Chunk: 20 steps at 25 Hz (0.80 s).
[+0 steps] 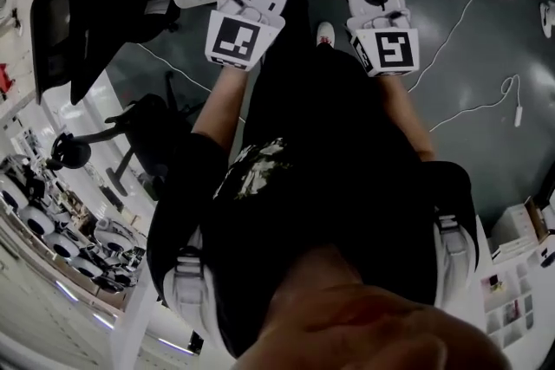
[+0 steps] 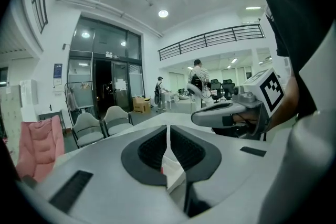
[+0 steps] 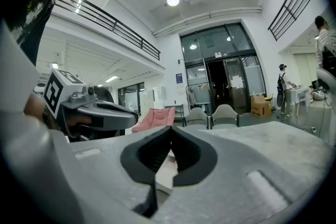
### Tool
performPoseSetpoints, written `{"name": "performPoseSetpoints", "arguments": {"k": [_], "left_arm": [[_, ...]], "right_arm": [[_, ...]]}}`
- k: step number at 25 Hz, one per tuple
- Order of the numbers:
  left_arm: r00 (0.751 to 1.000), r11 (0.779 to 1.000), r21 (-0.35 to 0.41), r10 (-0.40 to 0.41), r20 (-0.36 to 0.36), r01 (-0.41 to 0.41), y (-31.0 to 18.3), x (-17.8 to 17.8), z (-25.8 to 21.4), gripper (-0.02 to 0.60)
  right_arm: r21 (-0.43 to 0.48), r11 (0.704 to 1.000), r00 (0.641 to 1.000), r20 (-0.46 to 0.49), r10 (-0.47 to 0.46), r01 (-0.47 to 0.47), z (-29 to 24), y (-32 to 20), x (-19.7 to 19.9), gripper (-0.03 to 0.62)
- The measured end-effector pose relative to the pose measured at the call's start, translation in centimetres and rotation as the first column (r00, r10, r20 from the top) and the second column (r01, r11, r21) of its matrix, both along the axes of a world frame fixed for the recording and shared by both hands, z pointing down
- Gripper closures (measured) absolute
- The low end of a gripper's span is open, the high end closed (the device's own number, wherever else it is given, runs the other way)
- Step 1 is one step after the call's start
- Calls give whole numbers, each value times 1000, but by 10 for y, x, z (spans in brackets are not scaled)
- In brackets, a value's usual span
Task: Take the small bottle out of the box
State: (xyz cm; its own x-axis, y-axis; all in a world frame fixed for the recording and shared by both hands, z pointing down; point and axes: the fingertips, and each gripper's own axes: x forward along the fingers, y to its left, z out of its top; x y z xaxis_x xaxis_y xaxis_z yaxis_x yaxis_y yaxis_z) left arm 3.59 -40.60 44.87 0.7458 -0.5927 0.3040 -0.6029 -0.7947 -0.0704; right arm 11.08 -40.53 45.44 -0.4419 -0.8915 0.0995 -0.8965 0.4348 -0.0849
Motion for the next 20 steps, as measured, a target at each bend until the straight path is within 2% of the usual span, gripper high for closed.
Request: {"name": "performPoseSetpoints", "arguments": {"k": [3, 8, 10, 12, 16, 18, 20], "left_arm": [[999, 999, -15, 33, 21, -33, -17, 0, 15, 480], [990, 995, -38, 96, 104, -93, -44, 1, 48, 434], [979, 989, -38, 150, 136, -146, -52, 2, 63, 417], [958, 975, -22, 220, 184, -220, -59, 3, 77, 397], [907, 961, -32, 269, 323, -274, -78, 0, 110, 367], [860, 942, -30, 319, 399, -335, -87, 3, 125, 360], [798, 911, -36, 380, 467, -412, -93, 8, 141, 354]], "right_arm": [[-27, 1000, 1000, 3, 1, -1, 14, -19, -2, 599], [-69, 998, 1000, 0, 1, -1, 43, -47, -2, 599], [-85, 996, 1000, 3, 2, -2, 54, -53, -3, 599], [-110, 994, 1000, 5, -1, 1, 64, -55, -7, 599], [-147, 989, 1000, 7, 4, -3, 79, -64, -5, 599], [-167, 986, 1000, 7, 16, -14, 88, -67, -2, 599], [-199, 979, 999, -3, 38, -38, 101, -69, 3, 599]]}}
